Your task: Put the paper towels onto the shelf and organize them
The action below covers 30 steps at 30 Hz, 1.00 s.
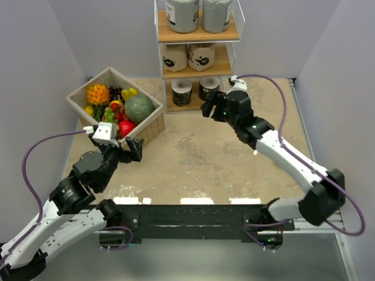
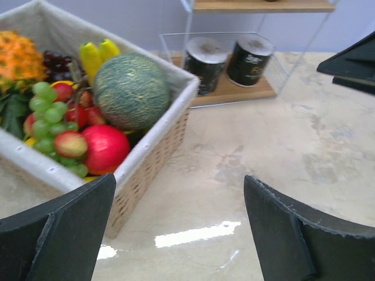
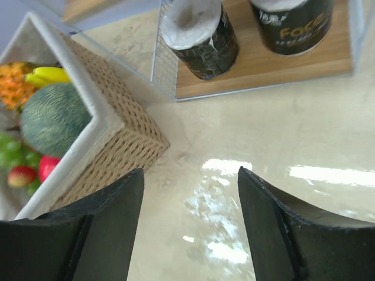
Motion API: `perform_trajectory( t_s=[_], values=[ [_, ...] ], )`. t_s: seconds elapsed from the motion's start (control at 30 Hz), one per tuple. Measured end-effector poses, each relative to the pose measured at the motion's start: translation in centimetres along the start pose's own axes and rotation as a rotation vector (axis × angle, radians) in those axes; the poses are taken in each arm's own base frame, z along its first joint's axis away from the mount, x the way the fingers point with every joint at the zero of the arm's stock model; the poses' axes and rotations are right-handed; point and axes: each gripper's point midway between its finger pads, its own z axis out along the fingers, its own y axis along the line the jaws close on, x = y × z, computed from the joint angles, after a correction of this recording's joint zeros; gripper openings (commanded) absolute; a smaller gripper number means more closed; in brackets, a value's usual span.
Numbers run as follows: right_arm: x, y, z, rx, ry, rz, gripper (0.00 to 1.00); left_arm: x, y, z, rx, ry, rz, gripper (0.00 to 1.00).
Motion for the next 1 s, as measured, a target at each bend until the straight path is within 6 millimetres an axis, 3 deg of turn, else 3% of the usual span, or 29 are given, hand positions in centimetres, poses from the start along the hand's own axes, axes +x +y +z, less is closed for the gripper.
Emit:
perform_trajectory(
  t_s=[0.03,0.13,0.27,0.4,0.6,0.73,1.0],
  values=[
    [-0.9,0.0,-1.8,-0.006,-0.008,-0.033,0.87,-0.3,-0.7,0.0,0.031,0.005,-0.003,0.97],
    [-2.3,-0.4,-6.3,-0.004,-0.011,-0.101,0.99,-1.5,-2.5,-0.2,0.113,0.007,-0.03,1.0],
    [-3.1,-1.2,-11.0,-0.001,-0.01,-0.139,0.99,-3.8,-4.0,-0.9,0.189,-0.015,-0.073,1.0],
    [-3.8,-1.6,-14.4,-0.017,-0.031,-0.136,0.99,-5.9,-4.7,-1.9,0.236,-0.05,-0.111,1.0],
    [-4.8,-0.9,-18.4,-0.102,-0.083,-0.115,0.99,-6.2,-4.5,-3.1,0.263,-0.051,-0.154,1.0],
    [-4.1,-1.3,-20.3,-0.147,-0.106,-0.106,0.99,-6.4,-4.1,-4.3,0.279,-0.064,-0.214,1.0],
    [-4.3,-1.4,-21.1,-0.163,-0.133,-0.109,0.99,-5.9,-3.9,-5.0,0.29,-0.06,-0.287,1.0]
  ],
)
